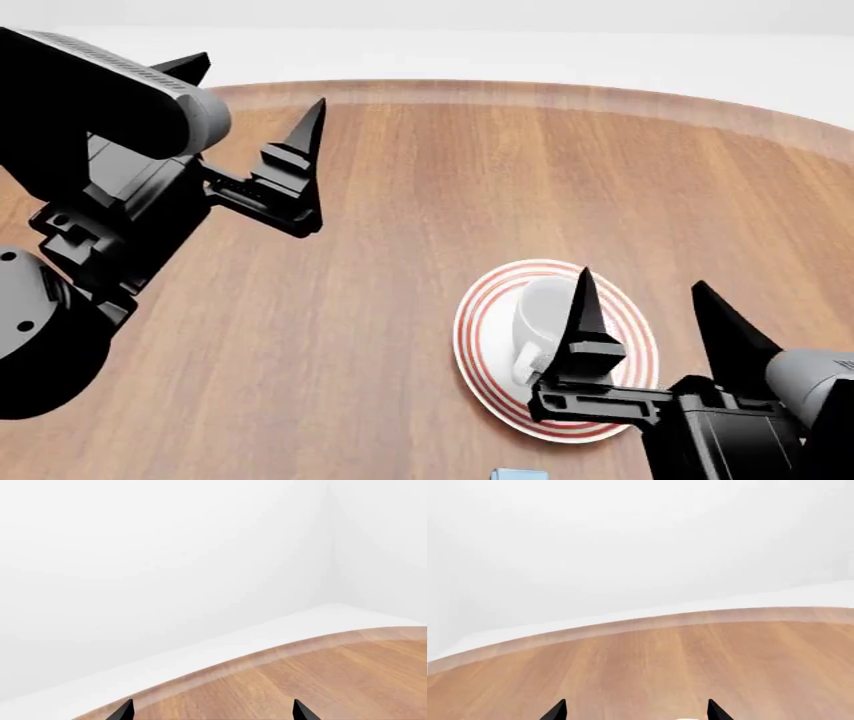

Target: Pick up the white mug and put it on the plate, and put the chocolate pudding to the right of the plate.

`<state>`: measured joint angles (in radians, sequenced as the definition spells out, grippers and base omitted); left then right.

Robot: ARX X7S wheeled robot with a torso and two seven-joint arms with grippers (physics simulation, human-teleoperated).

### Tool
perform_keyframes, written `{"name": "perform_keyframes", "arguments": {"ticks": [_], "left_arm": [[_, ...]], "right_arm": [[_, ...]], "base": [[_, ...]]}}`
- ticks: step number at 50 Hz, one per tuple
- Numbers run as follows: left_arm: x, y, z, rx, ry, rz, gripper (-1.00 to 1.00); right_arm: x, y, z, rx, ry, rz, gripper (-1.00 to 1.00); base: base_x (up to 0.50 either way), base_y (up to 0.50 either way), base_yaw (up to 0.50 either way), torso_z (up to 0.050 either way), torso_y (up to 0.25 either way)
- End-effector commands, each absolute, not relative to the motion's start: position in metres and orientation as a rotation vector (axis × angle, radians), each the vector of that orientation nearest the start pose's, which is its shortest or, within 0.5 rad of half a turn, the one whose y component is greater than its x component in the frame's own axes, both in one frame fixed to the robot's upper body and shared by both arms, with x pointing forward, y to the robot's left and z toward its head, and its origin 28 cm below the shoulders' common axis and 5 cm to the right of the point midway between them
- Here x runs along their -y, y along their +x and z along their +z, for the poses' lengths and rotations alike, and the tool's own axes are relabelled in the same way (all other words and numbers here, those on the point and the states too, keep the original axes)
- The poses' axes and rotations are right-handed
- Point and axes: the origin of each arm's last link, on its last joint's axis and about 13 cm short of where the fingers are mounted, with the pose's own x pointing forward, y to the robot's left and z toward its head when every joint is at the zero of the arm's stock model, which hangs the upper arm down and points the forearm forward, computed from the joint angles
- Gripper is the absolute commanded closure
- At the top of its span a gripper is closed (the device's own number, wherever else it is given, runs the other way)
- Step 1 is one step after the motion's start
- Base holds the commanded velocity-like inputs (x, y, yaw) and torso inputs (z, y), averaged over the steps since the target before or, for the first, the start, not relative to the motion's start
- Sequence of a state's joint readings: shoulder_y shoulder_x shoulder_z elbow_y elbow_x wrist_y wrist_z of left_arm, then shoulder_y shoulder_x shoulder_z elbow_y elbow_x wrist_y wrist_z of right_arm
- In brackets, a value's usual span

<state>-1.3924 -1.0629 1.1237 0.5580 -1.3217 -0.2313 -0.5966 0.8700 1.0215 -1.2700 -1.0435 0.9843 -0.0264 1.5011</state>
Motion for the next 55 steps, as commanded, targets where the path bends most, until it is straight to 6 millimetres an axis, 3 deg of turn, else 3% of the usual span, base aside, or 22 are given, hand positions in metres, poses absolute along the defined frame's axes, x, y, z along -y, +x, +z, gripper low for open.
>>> {"name": "perform_keyframes", "arguments": {"ticks": [1,17,22,55], "left_arm": [[-0.234,0.233,0.292,0.304,0.158,-0.426,-1.0],[-0.233,0.23,0.294,0.305,0.147,-0.435,-1.0],[-0.231,0.229,0.294,0.306,0.146,-0.443,-1.0],[-0.231,0.234,0.285,0.279,0.107,-0.445,-1.0]], "right_arm": [[0.08,0.121,0.209,0.027,0.139,-0.039,-1.0],[0.072,0.114,0.205,-0.13,0.07,0.065,-1.0],[0.069,0.107,0.2,-0.254,0.087,0.104,-1.0],[0.051,0.09,0.186,-0.479,0.157,0.165,-1.0]], "base": [[0.0,0.0,0.0,0.0,0.0],[0.0,0.0,0.0,0.0,0.0],[0.0,0.0,0.0,0.0,0.0],[0.0,0.0,0.0,0.0,0.0]]}}
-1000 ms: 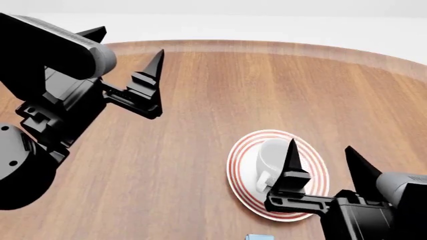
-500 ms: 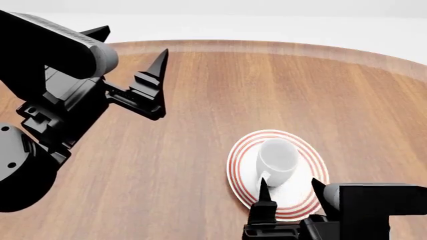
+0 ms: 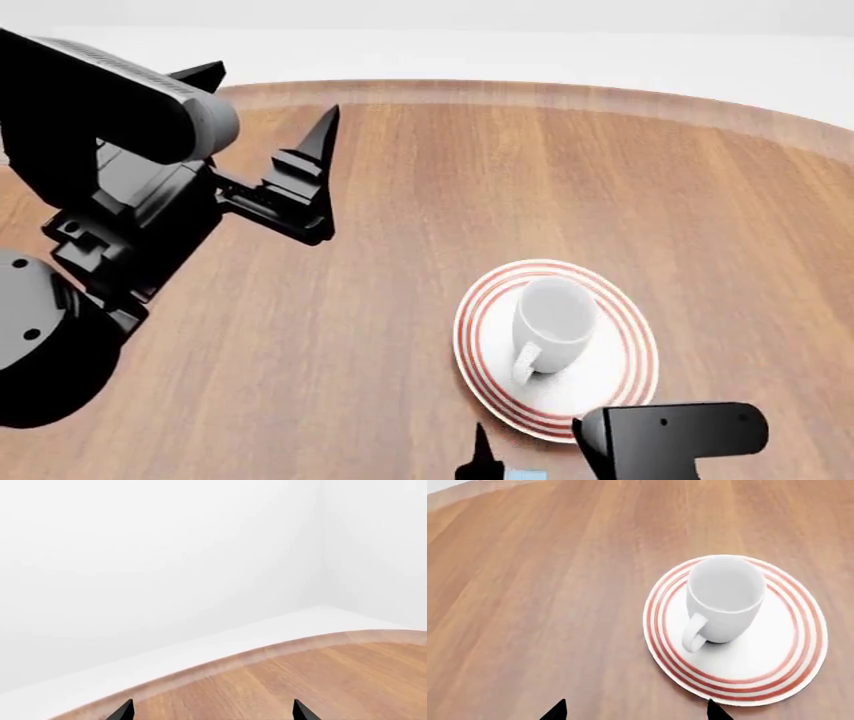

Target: Pick up the white mug and put it on the plate, and put the chocolate pudding to the right of the plate.

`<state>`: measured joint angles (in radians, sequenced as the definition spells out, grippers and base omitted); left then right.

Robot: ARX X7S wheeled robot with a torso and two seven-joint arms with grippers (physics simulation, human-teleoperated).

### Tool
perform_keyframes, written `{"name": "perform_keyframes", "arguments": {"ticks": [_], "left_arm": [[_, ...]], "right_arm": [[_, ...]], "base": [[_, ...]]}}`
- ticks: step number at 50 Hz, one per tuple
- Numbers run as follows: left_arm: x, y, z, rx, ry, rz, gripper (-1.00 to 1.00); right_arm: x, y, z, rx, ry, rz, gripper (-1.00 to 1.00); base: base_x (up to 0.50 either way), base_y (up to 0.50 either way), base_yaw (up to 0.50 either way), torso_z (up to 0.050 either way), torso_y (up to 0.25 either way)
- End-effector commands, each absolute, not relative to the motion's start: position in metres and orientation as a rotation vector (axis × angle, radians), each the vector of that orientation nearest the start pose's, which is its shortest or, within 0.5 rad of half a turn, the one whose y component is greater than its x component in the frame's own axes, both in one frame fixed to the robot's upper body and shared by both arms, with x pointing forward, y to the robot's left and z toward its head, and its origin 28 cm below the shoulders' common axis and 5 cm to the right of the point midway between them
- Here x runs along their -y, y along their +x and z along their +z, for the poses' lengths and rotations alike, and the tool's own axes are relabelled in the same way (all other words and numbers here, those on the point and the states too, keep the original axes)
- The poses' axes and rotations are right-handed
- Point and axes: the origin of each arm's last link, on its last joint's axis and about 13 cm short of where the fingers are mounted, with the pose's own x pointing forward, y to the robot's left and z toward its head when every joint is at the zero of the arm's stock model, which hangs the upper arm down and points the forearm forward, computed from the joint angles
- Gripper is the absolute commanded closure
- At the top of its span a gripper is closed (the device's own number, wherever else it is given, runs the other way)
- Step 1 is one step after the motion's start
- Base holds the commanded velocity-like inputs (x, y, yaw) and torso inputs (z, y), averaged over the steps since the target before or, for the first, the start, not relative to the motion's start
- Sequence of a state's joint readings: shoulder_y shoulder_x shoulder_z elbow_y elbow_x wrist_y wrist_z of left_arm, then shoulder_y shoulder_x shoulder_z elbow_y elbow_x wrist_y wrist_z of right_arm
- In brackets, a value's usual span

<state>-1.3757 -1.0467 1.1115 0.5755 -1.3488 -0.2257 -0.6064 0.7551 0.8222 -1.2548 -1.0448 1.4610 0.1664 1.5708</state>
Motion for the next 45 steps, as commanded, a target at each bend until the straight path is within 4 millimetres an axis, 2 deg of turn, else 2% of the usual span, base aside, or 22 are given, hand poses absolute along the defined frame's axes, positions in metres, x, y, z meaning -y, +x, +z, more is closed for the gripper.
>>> {"name": "perform_keyframes", "arguments": {"ticks": [1,23,45], "left_arm": [[-0.231,0.234,0.284,0.279,0.106,-0.444,-1.0],[-0.232,0.24,0.281,0.248,0.075,-0.424,-1.0],[-0.233,0.242,0.278,0.234,0.059,-0.419,-1.0]], "right_arm": [[0.05,0.09,0.185,-0.485,0.158,0.165,-1.0],[0.053,0.082,0.174,-0.569,0.151,0.116,-1.0],[0.055,0.087,0.169,-0.566,0.127,0.066,-1.0]], "base": [[0.0,0.0,0.0,0.0,0.0],[0.0,0.0,0.0,0.0,0.0],[0.0,0.0,0.0,0.0,0.0]]}}
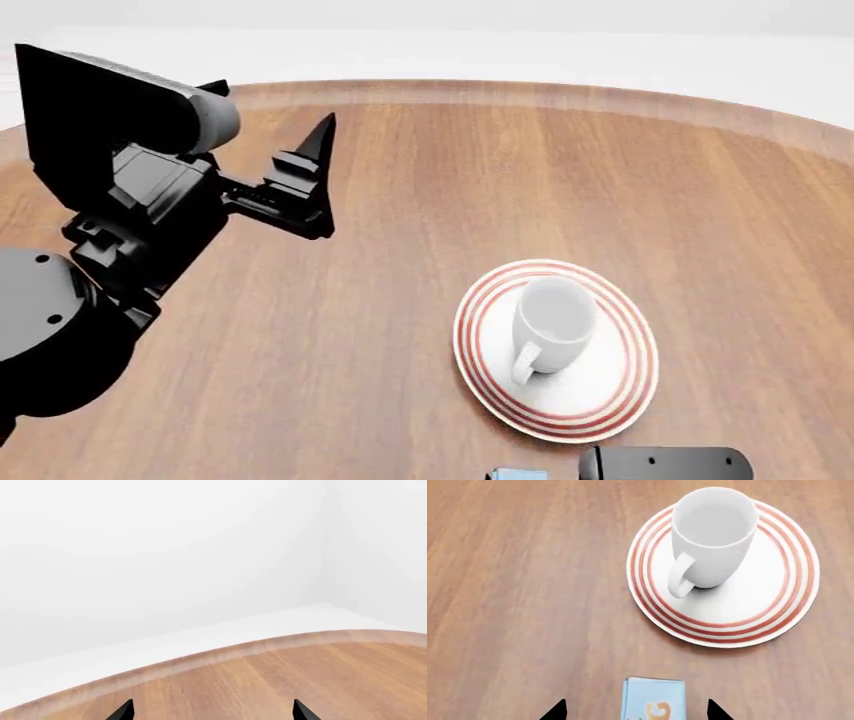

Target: Pick up the white mug and put it on the plate, and put the chocolate pudding to the right of the plate.

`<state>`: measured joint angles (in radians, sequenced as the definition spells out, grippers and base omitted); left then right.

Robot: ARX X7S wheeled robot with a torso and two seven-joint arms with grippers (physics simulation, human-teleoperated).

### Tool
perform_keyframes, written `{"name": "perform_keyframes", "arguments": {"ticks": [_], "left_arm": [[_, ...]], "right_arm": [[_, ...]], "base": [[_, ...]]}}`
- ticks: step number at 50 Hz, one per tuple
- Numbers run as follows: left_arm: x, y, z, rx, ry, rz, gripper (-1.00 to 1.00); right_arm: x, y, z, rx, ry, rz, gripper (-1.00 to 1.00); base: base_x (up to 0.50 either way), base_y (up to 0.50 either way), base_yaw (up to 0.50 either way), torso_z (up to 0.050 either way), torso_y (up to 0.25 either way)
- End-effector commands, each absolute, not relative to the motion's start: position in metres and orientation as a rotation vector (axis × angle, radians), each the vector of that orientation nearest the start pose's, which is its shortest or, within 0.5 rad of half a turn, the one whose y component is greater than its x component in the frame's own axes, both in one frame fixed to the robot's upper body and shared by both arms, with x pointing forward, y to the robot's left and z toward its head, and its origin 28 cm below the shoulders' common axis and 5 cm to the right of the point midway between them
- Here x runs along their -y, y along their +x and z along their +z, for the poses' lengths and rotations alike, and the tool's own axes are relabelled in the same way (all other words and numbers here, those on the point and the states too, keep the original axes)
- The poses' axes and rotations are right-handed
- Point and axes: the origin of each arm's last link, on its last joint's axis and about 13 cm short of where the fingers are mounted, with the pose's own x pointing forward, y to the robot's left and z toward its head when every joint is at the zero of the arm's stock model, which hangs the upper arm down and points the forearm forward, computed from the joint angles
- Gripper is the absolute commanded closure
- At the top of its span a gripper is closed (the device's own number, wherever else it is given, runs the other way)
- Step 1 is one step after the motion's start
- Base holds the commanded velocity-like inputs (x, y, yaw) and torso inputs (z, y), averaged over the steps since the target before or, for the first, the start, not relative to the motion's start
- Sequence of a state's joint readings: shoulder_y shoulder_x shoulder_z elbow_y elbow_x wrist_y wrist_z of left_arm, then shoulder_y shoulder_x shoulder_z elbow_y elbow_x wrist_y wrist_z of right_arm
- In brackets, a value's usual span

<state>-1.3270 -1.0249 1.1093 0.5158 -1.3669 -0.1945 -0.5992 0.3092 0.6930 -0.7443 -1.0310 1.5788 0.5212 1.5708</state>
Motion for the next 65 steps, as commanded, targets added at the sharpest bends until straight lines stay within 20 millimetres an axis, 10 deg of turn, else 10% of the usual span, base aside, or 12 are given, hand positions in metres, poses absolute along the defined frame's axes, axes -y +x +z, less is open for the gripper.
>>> {"name": "perform_keyframes", "arguments": {"ticks": [1,65], "left_arm": [[-0.233,0.242,0.278,0.233,0.058,-0.419,-1.0],[-0.234,0.247,0.271,0.2,0.027,-0.4,-1.0]], "right_arm": [[0.054,0.088,0.168,-0.569,0.126,0.063,-1.0],[0.051,0.104,0.128,-0.71,0.154,0.063,-1.0]], "base": [[0.0,0.0,0.0,0.0,0.0],[0.0,0.0,0.0,0.0,0.0]]}}
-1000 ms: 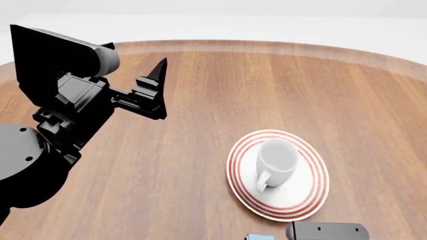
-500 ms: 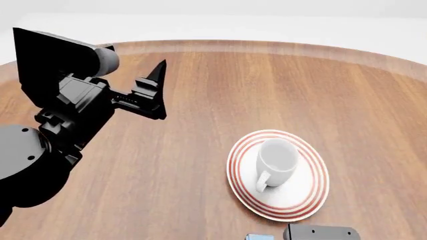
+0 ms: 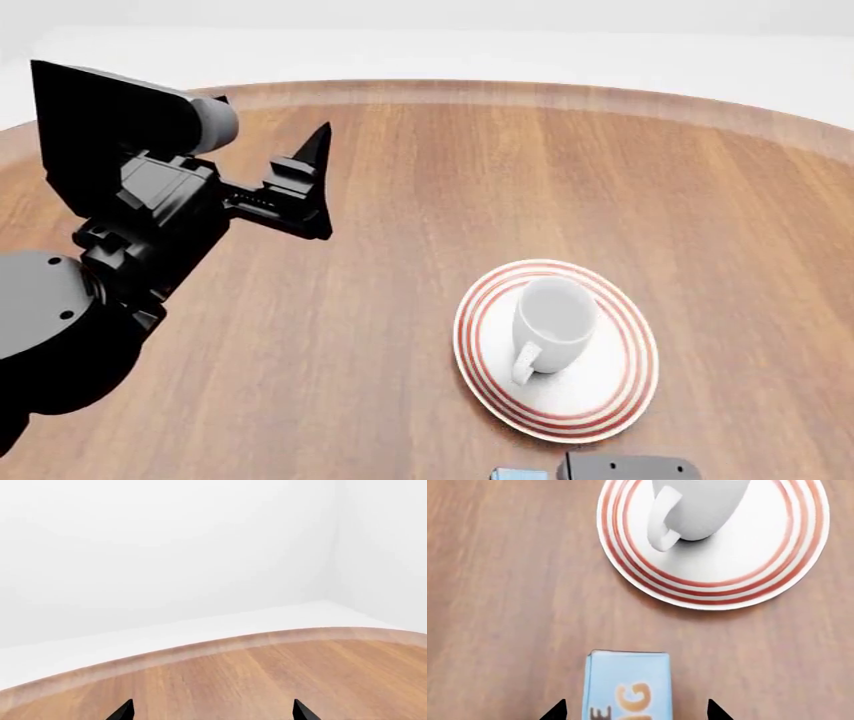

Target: Pick up the white mug and put it on the plate, and put the chocolate pudding to the right of the plate.

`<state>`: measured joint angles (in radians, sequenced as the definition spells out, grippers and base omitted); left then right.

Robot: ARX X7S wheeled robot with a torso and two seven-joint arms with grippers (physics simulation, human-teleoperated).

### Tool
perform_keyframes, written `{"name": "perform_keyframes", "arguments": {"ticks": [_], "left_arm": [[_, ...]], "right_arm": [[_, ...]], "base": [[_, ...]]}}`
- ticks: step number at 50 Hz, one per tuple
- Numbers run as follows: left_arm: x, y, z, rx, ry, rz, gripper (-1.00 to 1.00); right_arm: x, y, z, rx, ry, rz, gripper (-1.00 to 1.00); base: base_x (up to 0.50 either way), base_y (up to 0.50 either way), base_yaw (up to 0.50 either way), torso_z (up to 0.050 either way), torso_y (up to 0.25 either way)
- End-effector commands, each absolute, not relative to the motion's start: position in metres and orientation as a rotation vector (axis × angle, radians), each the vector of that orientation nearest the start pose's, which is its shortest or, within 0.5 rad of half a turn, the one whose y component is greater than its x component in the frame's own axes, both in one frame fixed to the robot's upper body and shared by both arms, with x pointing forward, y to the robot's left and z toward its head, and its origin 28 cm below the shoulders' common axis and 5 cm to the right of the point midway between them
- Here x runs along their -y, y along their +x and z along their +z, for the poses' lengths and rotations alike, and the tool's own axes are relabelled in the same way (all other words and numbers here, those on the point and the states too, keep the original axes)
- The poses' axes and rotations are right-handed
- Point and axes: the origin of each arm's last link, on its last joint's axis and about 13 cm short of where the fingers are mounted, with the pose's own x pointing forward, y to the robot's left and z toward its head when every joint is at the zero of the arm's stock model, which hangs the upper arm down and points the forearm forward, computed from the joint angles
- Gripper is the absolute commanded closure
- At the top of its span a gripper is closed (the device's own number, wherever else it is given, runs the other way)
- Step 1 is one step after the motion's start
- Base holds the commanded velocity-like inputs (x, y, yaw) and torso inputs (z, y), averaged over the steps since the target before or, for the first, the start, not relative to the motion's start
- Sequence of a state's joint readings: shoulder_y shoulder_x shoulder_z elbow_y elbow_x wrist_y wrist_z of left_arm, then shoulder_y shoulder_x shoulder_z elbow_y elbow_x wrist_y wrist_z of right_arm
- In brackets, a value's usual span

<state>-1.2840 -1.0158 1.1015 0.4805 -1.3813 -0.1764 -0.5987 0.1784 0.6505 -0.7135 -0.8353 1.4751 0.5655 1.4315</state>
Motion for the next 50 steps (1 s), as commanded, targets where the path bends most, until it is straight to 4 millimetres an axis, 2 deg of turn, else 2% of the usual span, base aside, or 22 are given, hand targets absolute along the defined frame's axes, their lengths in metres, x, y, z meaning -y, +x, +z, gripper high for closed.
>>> {"name": "perform_keyframes", "arguments": {"ticks": [1,42,43,50], "left_arm": [[-0.234,0.247,0.271,0.2,0.027,-0.4,-1.0],[-0.235,0.249,0.268,0.19,0.028,-0.39,-1.0],[-0.235,0.249,0.268,0.19,0.029,-0.39,-1.0],[-0.235,0.249,0.268,0.191,0.028,-0.389,-1.0]], "right_arm": [[0.051,0.105,0.127,-0.71,0.143,0.052,-1.0],[0.05,0.11,0.106,-0.758,0.15,0.068,-1.0],[0.05,0.11,0.107,-0.753,0.148,0.07,1.0],[0.049,0.109,0.108,-0.718,0.116,0.08,1.0]], "base": [[0.0,0.0,0.0,0.0,0.0],[0.0,0.0,0.0,0.0,0.0],[0.0,0.0,0.0,0.0,0.0],[0.0,0.0,0.0,0.0,0.0]]}}
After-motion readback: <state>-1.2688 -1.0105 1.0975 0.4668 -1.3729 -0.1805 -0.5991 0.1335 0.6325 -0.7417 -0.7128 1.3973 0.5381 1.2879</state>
